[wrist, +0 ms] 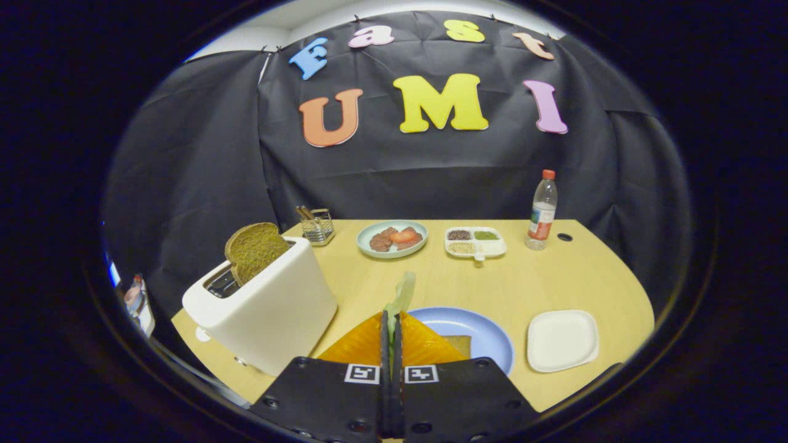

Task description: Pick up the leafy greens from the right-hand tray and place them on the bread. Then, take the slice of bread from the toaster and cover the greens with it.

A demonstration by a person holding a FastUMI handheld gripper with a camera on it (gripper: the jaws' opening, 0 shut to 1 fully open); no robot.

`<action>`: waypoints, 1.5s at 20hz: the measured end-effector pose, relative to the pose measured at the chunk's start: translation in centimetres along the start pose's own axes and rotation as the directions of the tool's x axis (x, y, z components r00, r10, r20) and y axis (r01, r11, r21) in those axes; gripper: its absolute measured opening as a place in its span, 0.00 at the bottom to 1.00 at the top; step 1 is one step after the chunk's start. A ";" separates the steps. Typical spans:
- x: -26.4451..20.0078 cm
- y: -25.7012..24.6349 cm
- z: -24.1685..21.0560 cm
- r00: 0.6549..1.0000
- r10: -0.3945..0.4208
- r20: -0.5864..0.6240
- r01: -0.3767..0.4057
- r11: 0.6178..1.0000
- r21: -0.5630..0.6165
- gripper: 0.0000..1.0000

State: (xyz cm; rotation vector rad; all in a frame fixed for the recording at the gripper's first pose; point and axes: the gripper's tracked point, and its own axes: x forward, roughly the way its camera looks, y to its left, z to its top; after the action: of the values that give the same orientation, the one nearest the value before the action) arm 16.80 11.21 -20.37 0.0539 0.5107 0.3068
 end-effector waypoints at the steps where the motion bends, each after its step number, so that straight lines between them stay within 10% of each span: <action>1: 0.8 -0.4 -0.7 1.000 -0.015 -0.011 0.015 1.000 -0.005 0.00; 12: 4.7 -8.5 -6.1 0.975 -0.183 -0.123 0.183 0.983 -0.007 0.01; 18: 3.1 -10.2 -5.4 0.960 -0.249 -0.126 0.253 0.967 0.018 0.90; 30: -1.9 -3.0 4.5 0.983 -0.185 0.005 0.184 0.980 0.080 0.96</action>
State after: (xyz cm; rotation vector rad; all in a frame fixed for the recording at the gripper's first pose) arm 18.26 7.86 -15.96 0.0848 0.5113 0.1043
